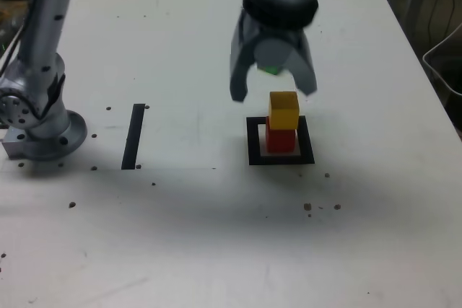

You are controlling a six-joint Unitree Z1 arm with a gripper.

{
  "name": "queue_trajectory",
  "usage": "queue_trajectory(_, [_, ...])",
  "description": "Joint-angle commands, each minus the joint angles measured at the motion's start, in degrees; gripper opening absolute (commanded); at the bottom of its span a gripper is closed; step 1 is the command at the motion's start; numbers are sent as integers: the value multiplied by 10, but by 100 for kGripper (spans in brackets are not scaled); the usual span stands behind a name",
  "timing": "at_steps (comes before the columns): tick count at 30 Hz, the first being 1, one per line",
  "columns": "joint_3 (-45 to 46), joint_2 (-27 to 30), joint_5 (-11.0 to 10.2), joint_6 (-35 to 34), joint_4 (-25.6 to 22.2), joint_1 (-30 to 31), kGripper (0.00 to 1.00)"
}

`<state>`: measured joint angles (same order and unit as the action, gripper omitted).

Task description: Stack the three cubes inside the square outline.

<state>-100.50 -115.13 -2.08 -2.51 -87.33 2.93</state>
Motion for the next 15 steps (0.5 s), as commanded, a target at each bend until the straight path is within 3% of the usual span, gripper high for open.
queue_trajectory(1, [-11,20,-2,18,-10,-14,100])
queue_trajectory(9, [-12,37,-10,143,-36,-101,100])
queue_trajectory(15, [-17,25,-56,214,-37,-151,100])
